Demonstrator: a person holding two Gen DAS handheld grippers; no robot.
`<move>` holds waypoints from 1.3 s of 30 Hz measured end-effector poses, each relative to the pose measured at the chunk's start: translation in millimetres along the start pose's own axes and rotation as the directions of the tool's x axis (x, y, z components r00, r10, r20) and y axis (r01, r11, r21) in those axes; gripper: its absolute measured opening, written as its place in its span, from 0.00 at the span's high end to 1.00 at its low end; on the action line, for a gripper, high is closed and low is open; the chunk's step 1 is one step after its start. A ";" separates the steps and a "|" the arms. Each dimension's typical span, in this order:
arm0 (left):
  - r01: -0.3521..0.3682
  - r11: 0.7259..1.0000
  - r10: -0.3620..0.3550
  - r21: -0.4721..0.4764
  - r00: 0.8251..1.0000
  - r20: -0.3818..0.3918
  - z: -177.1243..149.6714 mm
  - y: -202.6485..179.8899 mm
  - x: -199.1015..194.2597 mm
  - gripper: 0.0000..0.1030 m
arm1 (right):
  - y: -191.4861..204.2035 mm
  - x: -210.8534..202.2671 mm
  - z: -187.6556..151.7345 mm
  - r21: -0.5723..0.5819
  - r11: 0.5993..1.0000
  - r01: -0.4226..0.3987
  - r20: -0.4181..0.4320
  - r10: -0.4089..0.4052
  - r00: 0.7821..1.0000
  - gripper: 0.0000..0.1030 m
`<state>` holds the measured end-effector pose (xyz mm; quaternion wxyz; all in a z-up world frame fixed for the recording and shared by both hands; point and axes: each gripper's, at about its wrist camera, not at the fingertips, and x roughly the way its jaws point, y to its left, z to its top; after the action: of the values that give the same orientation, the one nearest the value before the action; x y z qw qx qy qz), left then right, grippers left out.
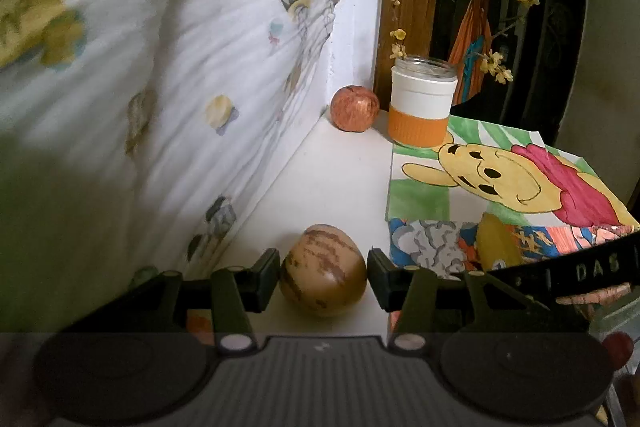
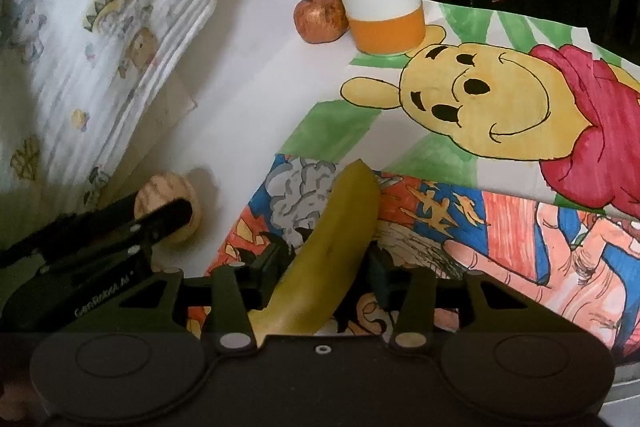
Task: Organize fruits
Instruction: 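Lift the melon with the left tool while the right lifts the banana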
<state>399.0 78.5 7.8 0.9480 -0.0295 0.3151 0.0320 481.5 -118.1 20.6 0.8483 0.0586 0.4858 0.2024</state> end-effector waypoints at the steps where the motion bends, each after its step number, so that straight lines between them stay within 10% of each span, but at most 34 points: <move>1: 0.001 1.000 -0.001 0.001 1.000 -0.001 -1.4 -0.3 -1.9 0.49 | -3.4 -1.0 -0.5 0.027 1.000 -0.011 0.004 0.010 1.000 0.56; 13: 0.065 0.996 -0.065 -0.062 0.998 -0.003 -11.7 -3.3 -37.3 0.50 | -28.8 -33.8 -16.3 0.197 0.966 -0.170 0.104 0.152 0.983 0.68; 39: 0.144 0.987 -0.143 -0.067 0.989 0.030 -19.9 -30.5 -98.8 0.51 | -57.1 -139.9 -44.9 0.173 0.959 -0.226 0.247 0.180 0.952 0.68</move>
<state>310.5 42.4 52.1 0.9502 -0.0844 0.2991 -0.0251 397.5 -230.5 92.3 0.8630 0.2158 0.3939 0.2312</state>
